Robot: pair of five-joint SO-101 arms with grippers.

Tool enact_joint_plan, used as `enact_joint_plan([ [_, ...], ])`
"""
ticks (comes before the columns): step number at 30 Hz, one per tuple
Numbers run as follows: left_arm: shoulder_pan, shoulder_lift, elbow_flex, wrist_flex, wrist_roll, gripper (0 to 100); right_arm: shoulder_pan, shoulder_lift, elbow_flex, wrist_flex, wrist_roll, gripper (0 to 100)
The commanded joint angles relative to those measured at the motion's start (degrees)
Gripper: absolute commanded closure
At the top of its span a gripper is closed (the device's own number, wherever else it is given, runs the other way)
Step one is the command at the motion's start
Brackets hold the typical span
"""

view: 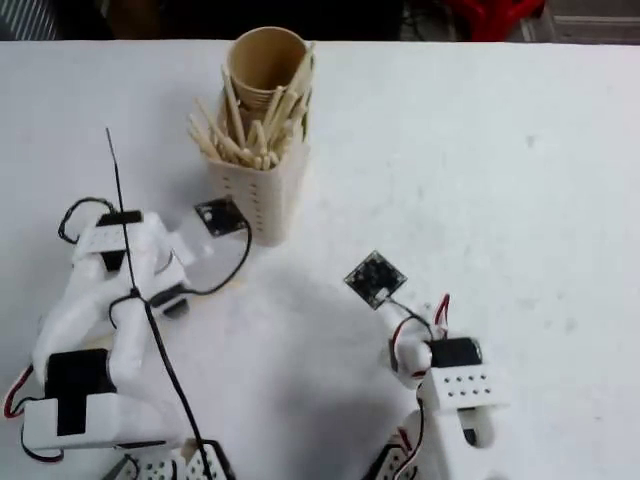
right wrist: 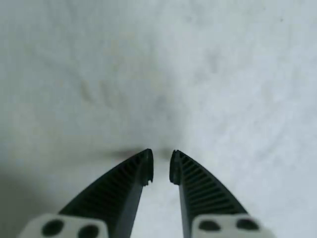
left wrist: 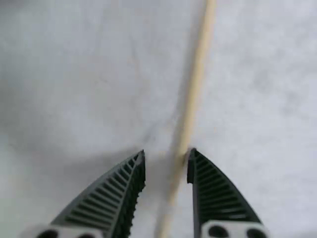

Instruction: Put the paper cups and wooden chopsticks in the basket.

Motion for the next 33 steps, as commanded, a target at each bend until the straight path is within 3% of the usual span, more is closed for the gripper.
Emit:
enact_joint_plan([
  [1,1.0,0.0,0.0,-5.1,3.4,85,0.3,-3.6,1.1,-0.8,0.9,92.5],
  [5,1.1,2.4,-0.4,-7.2,4.6,85,0.4,-8.0,3.2,-0.8,0.9,92.5],
  [13,1.9,12.3,-10.5,2.9,4.7,85,0.4,-18.0,7.5,-0.4,0.9,92.5],
  [18,1.5,15.1,-12.3,6.8,4.7,99,0.4,-23.3,8.6,2.8,0.9,92.5],
  [19,1.5,15.1,-12.0,6.9,4.3,97,0.4,-24.4,8.6,3.6,0.9,92.5],
  [33,-8.0,12.2,-10.2,8.6,0.9,98,0.2,-36.6,11.5,9.3,0.9,92.5],
])
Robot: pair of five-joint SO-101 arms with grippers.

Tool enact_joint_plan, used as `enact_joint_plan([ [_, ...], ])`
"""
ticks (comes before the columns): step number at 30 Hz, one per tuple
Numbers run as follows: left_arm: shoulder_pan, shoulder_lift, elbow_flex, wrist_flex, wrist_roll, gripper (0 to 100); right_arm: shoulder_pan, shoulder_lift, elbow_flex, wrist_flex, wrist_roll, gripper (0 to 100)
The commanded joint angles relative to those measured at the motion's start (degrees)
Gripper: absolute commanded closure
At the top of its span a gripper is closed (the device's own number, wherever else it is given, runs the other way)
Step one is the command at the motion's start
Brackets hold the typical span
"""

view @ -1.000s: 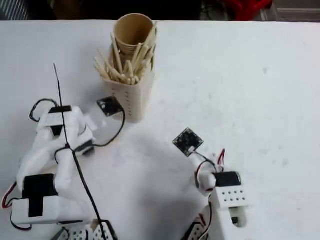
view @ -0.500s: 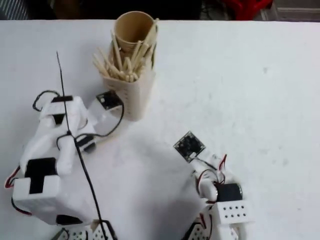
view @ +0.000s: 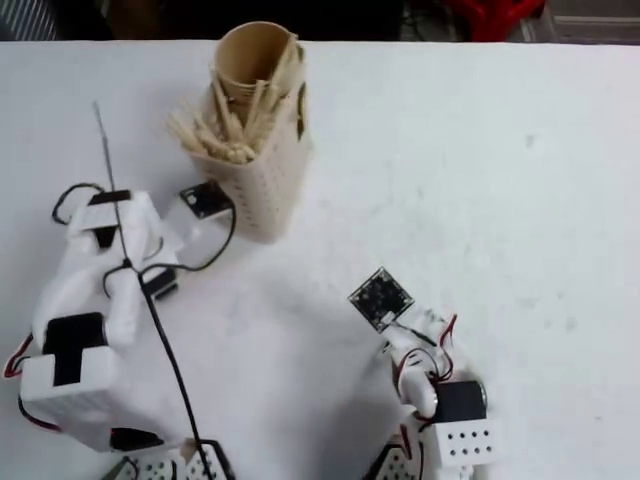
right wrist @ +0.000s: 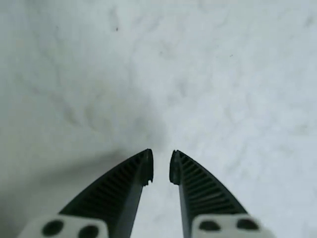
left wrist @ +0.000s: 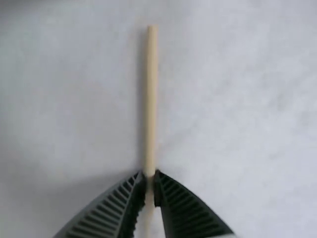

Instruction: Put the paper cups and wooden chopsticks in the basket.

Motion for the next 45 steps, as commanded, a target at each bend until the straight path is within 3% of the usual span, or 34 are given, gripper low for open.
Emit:
enact_joint_plan([
  [1,-5.0,-3.0,2.7,1.6,-1.1,98,0.1,-2.2,-0.1,1.5,0.9,92.5],
  [6,-3.7,-15.8,6.9,1.8,-0.8,98,0.0,-3.1,0.4,1.5,0.9,92.5],
  [15,6.4,-38.0,4.6,13.3,7.9,98,0.1,-3.1,0.4,1.5,0.9,92.5],
  [22,7.8,-51.0,-8.1,27.1,10.5,98,0.2,-3.1,0.4,1.5,0.9,92.5],
  [27,8.6,-55.0,-23.9,30.2,19.9,98,0.1,-3.1,0.4,1.5,0.9,92.5],
  [31,14.6,-52.7,-37.0,24.9,32.4,98,0.0,-3.1,0.4,1.5,0.9,92.5],
  [36,22.6,-45.1,-46.9,11.3,45.0,98,0.0,-3.1,0.4,1.5,0.9,92.5],
  [41,24.8,-39.1,-45.8,-6.9,56.8,98,0.0,-3.1,0.4,1.5,0.9,92.5],
  [45,24.9,-38.6,-40.6,-18.5,58.9,98,0.0,-3.1,0.5,1.5,0.9,92.5],
])
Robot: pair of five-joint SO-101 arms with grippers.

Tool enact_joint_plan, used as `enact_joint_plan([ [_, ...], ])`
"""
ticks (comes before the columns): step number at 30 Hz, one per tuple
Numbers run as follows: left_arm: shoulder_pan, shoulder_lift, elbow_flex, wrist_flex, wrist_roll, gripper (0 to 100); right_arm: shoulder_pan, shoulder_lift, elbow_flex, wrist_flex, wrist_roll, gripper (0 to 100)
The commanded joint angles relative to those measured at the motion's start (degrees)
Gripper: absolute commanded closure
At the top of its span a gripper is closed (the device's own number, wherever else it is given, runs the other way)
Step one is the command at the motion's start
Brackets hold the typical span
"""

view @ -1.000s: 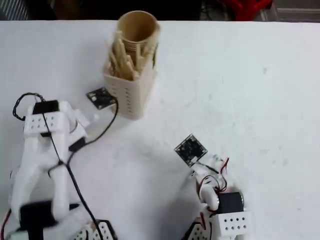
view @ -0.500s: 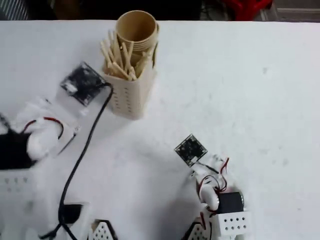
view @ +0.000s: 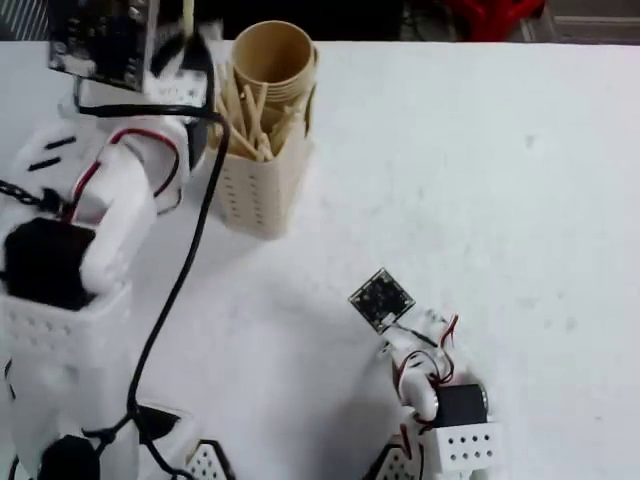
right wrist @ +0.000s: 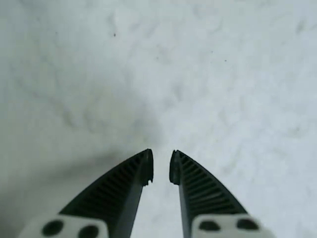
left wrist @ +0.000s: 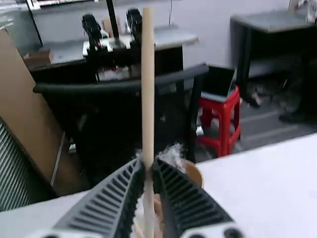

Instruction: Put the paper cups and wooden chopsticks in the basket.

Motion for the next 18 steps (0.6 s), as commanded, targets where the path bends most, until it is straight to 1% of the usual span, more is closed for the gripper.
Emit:
enact_joint_plan([
  [1,1.0,0.3,4.6,-14.4,2.7,98,0.0,-0.5,0.3,0.2,0.9,92.5],
  [6,1.9,0.3,12.0,-22.9,2.7,98,0.0,-0.5,0.3,0.2,0.9,92.5],
  [9,1.9,0.4,17.1,-26.1,2.7,98,0.0,-0.5,0.3,0.2,0.9,92.5],
  [14,1.5,0.3,29.0,-34.1,2.5,98,0.0,-0.5,0.3,0.2,0.9,92.5],
  [18,1.7,0.3,36.8,-36.2,2.4,97,0.0,-0.5,0.3,0.2,0.9,92.5],
])
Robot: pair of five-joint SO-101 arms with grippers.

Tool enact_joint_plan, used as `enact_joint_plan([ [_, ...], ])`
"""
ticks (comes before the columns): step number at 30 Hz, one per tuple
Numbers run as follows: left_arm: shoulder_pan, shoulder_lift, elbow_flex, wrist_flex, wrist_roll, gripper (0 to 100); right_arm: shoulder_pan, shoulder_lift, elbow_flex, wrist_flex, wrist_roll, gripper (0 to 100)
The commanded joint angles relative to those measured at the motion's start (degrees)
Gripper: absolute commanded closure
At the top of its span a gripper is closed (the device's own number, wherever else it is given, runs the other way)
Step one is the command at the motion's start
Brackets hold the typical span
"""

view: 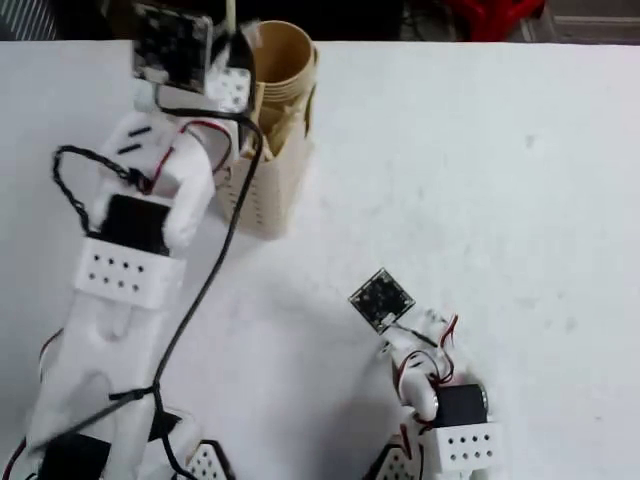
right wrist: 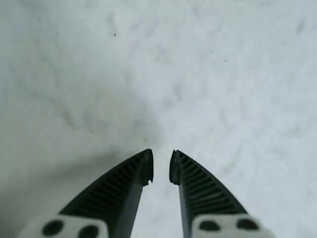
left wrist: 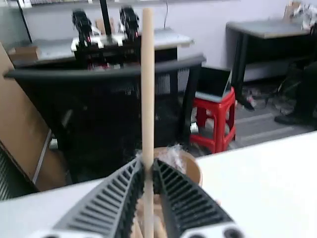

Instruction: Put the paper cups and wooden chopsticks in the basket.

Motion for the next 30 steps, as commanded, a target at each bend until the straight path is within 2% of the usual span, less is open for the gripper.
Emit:
enact_joint_plan([
  [1,0.3,-0.3,6.7,-3.3,0.4,97,0.0,-0.5,0.2,0.2,0.9,92.5],
  [9,-3.0,-0.5,10.5,-1.9,0.8,87,0.0,-0.5,0.2,0.2,0.9,92.5],
  [17,-4.1,-7.2,-3.0,7.5,0.8,87,0.0,-0.5,0.2,0.2,0.9,92.5],
  [21,-4.2,-6.9,-9.2,8.3,0.8,87,0.0,-0.5,0.2,0.1,0.9,92.5],
  [27,-5.2,4.2,-15.0,2.6,0.8,87,0.0,-0.5,0.2,0.0,0.9,92.5],
  [30,-8.8,9.4,-18.1,7.3,0.9,87,0.1,-0.5,0.3,0.1,0.9,92.5],
])
